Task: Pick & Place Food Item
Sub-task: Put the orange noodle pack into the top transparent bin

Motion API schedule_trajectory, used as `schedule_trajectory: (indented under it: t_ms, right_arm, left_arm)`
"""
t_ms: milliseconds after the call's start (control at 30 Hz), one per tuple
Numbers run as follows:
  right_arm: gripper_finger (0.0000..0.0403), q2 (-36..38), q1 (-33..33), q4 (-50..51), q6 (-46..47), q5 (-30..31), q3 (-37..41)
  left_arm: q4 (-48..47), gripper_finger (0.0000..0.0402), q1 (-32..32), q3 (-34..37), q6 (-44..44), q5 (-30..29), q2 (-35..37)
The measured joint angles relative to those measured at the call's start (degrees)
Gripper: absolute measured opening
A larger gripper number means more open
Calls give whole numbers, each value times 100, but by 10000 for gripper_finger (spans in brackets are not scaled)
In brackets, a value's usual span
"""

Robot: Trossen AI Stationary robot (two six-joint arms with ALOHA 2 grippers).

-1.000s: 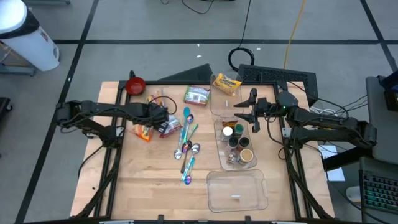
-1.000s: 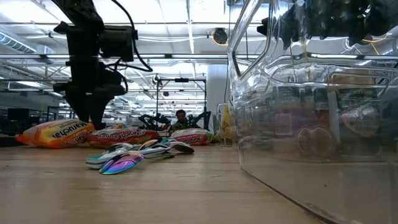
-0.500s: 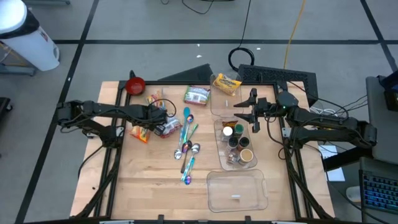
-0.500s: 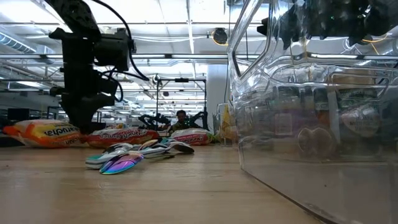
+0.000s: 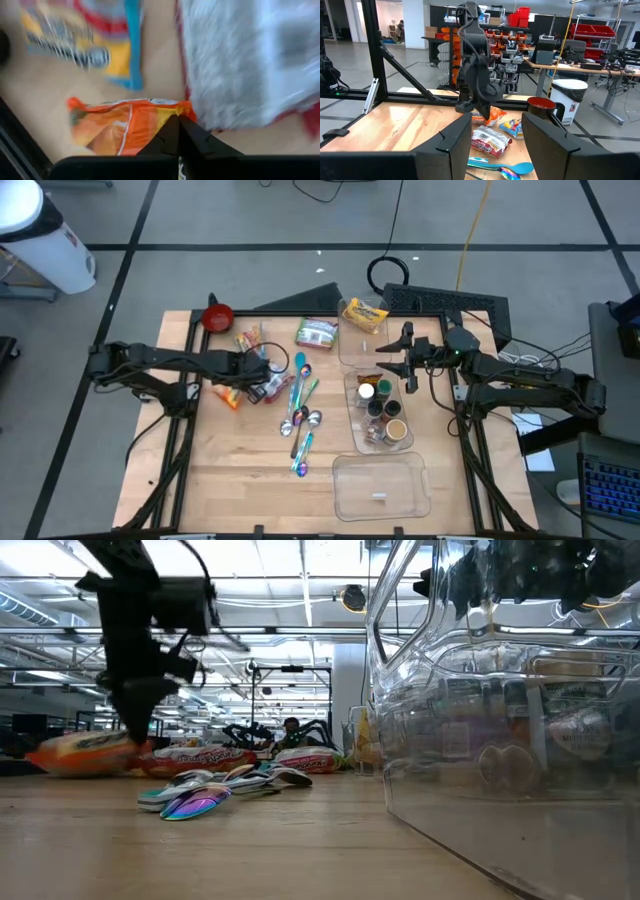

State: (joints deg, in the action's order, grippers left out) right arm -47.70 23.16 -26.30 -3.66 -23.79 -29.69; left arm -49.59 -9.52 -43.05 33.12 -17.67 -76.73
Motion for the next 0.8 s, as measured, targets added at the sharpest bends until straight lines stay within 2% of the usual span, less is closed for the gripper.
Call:
schedule_trajectory:
  t_ms: [133,300,467,667,800]
  right_arm:
    - [164,0,0,0,0,0,2]
    - [164,-13,-2,-36,207,-1,0]
    - [164,-141,-6,-213,303,-1,-3]
    - [164,-640,-321,-757,302,0,-3]
    - [164,-1110,-569,-1400,185,95,-3]
  left_arm:
    - [12,3,341,-451,-35,-544,176]
    - [21,2,862,-1125,-184,-1612,183]
    - [773,2,1223,-1455,-812,-2440,188]
    - [2506,2,1391,-1459,-2328,-2507,132]
    - [3521,2,1434,-1459,-3005,-2520,70]
